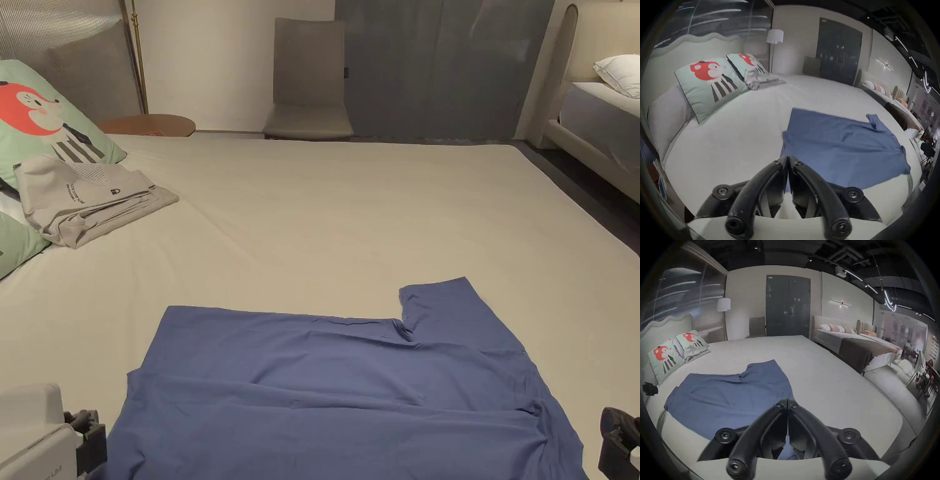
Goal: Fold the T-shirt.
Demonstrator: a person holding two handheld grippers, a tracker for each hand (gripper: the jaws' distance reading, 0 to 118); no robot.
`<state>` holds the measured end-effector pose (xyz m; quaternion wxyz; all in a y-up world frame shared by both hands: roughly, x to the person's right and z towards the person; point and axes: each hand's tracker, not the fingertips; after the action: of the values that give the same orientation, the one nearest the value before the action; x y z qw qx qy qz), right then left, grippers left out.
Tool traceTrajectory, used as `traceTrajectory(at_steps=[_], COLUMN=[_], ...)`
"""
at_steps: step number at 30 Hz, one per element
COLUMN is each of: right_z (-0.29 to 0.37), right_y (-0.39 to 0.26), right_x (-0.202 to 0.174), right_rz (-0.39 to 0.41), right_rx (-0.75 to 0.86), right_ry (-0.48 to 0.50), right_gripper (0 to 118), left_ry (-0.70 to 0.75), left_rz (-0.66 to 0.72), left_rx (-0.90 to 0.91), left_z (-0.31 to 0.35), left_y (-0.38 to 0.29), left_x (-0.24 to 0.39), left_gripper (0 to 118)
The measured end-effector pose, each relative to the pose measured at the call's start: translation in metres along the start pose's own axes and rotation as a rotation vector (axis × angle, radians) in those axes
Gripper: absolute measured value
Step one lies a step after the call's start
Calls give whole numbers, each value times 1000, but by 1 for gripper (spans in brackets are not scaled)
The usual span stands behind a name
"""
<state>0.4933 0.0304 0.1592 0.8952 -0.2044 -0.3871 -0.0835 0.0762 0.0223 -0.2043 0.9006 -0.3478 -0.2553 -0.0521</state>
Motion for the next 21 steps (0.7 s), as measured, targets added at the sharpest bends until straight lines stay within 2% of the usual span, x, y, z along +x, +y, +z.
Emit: traceTrajectory(at_steps=[1, 2, 3, 4, 5, 8, 9, 10, 12, 14, 15, 17, 18, 19, 20, 21], right_z=[1, 2, 3, 3, 4, 5, 5, 5, 5, 4, 3, 0, -3, -7, -11, -15], right_y=[-2, -5, -7, -10, -12, -18, -20, -21, -23, -26, -27, -30, -30, -32, -34, -37], right_x=[0, 1, 1, 3, 3, 5, 5, 6, 8, 9, 10, 12, 14, 16, 18, 20], right_rz=[-3, -8, -11, -11, -8, -4, -6, -9, -12, -6, -3, -3, -9, -15, -18, -15], right_rx=[-7, -16, -21, -28, -34, -50, -55, -61, -70, -81, -88, -105, -125, -164, -204, -238], right_ry=[4, 9, 11, 14, 15, 19, 18, 17, 16, 10, 9, -1, -3, 0, -2, 0], right_gripper=[0, 0, 1, 1, 1, 1, 1, 0, 0, 1, 1, 3, 7, 13, 20, 68], left_ry=[-18, -31, -32, -22, -19, -2, 4, 9, 29, 0, 12, -7, -27, -75, -48, -27], left_rz=[-6, -7, -16, -25, -34, -62, -63, -60, -50, -24, -32, -47, -39, -18, -35, -73], left_rx=[-38, -67, -96, -126, -138, -151, -174, -192, -213, -205, -198, -183, -181, -178, -174, -149], left_z=[-6, -12, -18, -25, -31, -45, -52, -58, -64, -62, -59, -53, -51, -47, -43, -41], left_y=[-4, -7, -10, -14, -17, -26, -28, -31, -34, -37, -36, -34, -33, -31, -29, -29], left_x=[-2, -5, -6, -8, -7, -9, -10, -13, -14, -13, -10, -7, -6, -4, 1, 4], left_gripper=[7, 26, 68, 94, 106, 105, 101, 92, 56, 53, 42, 11, 9, 9, 9, 9])
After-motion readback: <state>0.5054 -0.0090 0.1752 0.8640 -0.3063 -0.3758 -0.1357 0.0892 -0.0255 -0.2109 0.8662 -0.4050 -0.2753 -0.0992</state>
